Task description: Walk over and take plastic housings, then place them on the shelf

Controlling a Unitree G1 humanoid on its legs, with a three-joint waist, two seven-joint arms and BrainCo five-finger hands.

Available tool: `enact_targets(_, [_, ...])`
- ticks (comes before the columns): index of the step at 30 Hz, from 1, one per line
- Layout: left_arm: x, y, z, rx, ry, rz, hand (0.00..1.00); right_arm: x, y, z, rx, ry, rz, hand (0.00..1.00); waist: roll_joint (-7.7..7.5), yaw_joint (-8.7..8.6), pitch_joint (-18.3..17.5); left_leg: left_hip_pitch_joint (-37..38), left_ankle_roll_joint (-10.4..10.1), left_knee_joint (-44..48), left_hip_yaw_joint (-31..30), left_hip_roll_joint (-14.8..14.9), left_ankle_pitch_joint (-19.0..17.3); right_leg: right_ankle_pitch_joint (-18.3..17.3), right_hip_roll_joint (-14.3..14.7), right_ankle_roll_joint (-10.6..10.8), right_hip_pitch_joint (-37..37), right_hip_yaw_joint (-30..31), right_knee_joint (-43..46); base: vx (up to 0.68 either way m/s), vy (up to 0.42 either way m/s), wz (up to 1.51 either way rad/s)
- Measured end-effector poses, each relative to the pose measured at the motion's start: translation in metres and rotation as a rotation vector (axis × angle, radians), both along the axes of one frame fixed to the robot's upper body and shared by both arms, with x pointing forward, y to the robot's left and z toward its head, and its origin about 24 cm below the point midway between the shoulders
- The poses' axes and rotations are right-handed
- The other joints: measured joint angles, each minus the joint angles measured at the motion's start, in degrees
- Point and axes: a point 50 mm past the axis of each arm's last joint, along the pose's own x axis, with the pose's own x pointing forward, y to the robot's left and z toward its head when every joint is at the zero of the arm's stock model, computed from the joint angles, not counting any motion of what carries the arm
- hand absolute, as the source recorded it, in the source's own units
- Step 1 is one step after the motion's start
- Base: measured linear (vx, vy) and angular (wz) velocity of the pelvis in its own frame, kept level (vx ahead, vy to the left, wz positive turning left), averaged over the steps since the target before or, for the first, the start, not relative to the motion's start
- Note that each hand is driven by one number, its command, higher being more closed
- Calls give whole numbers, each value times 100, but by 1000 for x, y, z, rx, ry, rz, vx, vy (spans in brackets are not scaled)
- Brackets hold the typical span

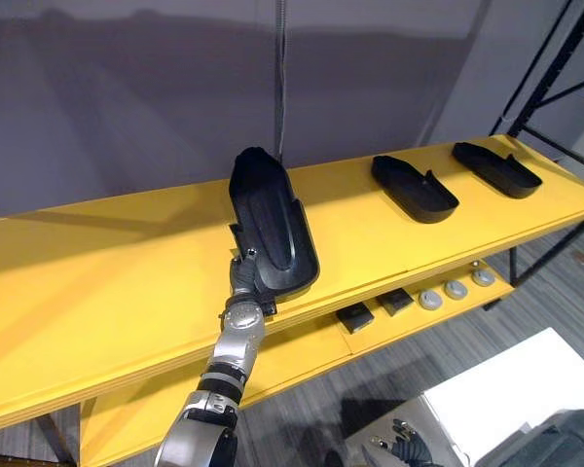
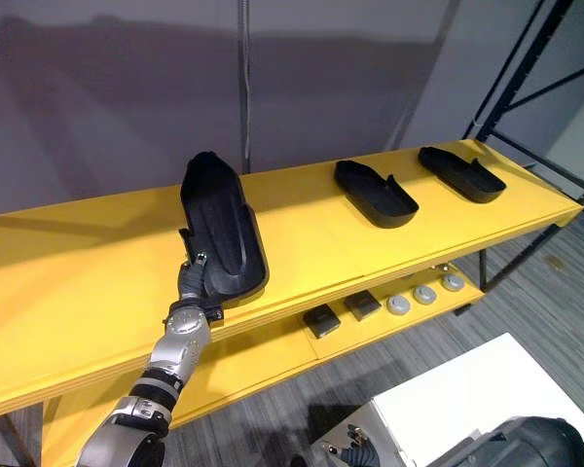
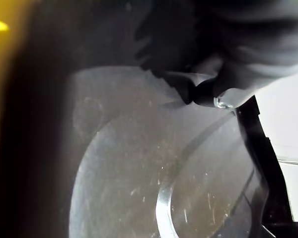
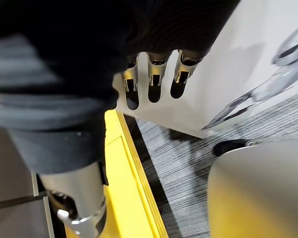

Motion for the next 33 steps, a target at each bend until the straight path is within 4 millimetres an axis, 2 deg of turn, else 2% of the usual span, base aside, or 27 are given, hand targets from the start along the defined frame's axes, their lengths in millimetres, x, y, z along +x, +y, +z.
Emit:
enact_targets(8, [12, -1, 15, -48, -29, 9, 0, 4, 1, 0, 6, -3, 8, 0, 12, -100, 4, 19, -54, 27, 46, 9, -48, 188, 51, -33, 49, 34, -97, 43, 2, -2])
enact_targets(15, [18, -9, 20, -61, -29, -15, 0, 13, 1, 1, 5, -12, 14, 0, 118, -116, 76, 35, -56, 27, 36, 7, -51, 196, 53, -47, 89, 21, -141, 13, 4, 0])
enact_targets(25, [17, -15, 20, -114, -36, -34, 0, 17, 1, 2, 4, -21, 16, 0, 129, -103, 121, 33, -57, 7, 22, 27, -53, 226, 52, -59, 126, 2, -218, -21, 6, 0])
enact_targets(33, [3, -12, 18, -131, -79, -35, 0, 17, 2, 2, 6, -20, 20, 0, 156, -98, 139, 35, -68, 27, -26, 31, -62, 228, 70, -49, 158, -53, -222, 8, 7, 2])
